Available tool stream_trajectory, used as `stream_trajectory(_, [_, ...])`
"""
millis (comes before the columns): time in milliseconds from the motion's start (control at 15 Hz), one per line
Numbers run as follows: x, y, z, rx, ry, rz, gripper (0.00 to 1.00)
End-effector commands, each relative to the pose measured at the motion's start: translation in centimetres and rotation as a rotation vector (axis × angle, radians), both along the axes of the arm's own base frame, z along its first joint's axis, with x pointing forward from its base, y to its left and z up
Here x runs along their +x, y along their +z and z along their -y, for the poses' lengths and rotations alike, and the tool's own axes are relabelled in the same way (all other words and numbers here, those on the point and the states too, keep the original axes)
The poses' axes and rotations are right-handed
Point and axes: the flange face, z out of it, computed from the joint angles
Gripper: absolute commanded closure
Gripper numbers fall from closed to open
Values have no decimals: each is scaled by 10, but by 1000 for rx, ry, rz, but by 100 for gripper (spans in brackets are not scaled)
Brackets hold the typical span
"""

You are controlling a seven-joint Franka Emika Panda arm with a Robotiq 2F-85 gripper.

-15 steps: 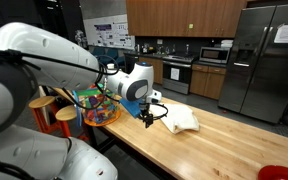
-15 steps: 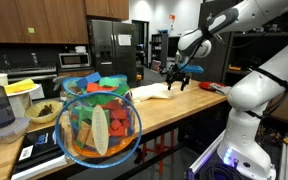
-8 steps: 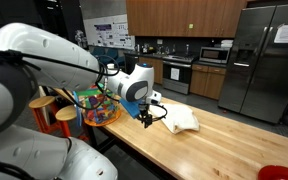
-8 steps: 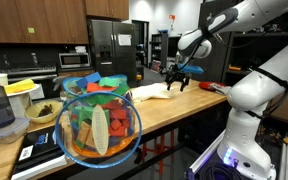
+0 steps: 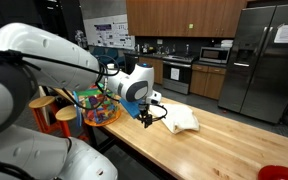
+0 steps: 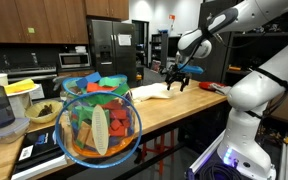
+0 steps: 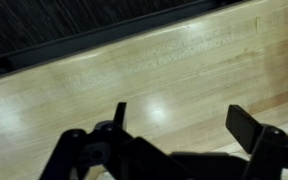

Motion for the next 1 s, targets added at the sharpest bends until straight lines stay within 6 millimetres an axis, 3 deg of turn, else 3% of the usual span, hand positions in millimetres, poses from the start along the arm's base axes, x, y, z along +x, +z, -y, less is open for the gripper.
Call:
stream_trajectory(0, [0, 1, 0, 0, 0, -1, 0])
stream_trajectory(733, [0, 0, -3, -4, 3, -7, 0])
stream_trajectory(933, [9, 1, -6, 4, -34, -24, 0])
